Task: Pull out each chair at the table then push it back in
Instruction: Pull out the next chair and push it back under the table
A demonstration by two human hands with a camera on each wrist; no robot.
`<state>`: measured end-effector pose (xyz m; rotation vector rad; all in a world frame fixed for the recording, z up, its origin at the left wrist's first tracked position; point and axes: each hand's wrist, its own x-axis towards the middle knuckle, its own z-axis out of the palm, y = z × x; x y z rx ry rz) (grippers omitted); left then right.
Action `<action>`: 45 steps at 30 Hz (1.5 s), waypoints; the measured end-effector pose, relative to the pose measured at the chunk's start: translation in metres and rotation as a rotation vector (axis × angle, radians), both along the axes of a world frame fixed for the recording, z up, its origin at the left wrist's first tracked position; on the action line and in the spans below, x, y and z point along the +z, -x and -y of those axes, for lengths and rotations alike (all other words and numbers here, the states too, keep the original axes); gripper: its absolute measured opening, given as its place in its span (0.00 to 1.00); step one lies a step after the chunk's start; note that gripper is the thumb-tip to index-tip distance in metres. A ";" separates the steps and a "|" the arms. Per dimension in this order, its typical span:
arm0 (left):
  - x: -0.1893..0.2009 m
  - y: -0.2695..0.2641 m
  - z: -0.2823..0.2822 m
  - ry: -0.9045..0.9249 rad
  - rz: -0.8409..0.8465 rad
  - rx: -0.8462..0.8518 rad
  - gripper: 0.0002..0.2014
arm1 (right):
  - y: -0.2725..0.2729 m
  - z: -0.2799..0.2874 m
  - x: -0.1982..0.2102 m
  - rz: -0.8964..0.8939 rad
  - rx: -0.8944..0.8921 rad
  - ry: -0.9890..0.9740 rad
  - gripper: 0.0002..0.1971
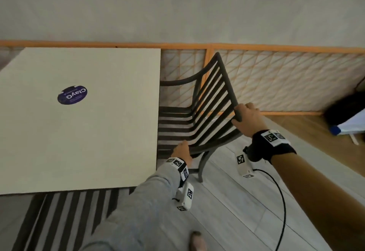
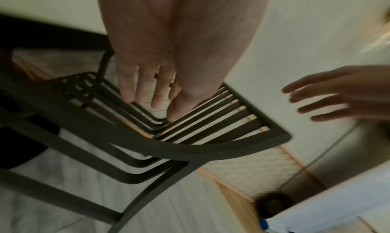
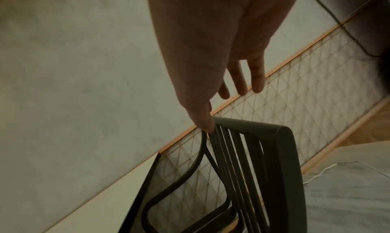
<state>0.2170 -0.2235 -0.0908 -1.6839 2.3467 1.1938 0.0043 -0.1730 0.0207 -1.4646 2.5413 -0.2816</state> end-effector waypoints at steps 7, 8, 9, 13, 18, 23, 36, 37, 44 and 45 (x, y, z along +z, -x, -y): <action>-0.081 0.028 0.058 -0.069 0.377 -0.056 0.30 | 0.057 0.043 -0.068 0.193 -0.028 0.111 0.33; -0.091 0.026 0.064 -0.092 0.417 -0.094 0.29 | 0.058 0.047 -0.074 0.224 -0.039 0.125 0.34; -0.100 0.024 0.068 -0.112 0.449 -0.119 0.27 | 0.059 0.050 -0.081 0.256 -0.043 0.140 0.33; -0.123 0.010 0.073 -0.107 0.458 -0.093 0.21 | 0.059 0.057 -0.099 0.264 -0.047 0.182 0.34; -0.126 0.000 0.074 -0.118 0.416 -0.112 0.21 | 0.061 0.054 -0.098 0.327 -0.070 0.181 0.37; -0.125 -0.001 0.063 -0.143 0.391 -0.129 0.15 | 0.055 0.037 -0.096 0.368 -0.117 0.182 0.39; -0.124 0.003 0.071 -0.129 0.379 -0.082 0.19 | 0.059 0.057 -0.093 0.378 -0.109 0.193 0.38; -0.125 0.003 0.074 -0.121 0.372 -0.078 0.19 | 0.061 0.062 -0.093 0.379 -0.111 0.197 0.38; -0.128 -0.001 0.067 -0.126 0.373 -0.070 0.16 | 0.055 0.052 -0.097 0.419 -0.129 0.225 0.40; -0.128 -0.002 0.065 -0.127 0.377 -0.073 0.16 | 0.054 0.049 -0.097 0.416 -0.135 0.224 0.40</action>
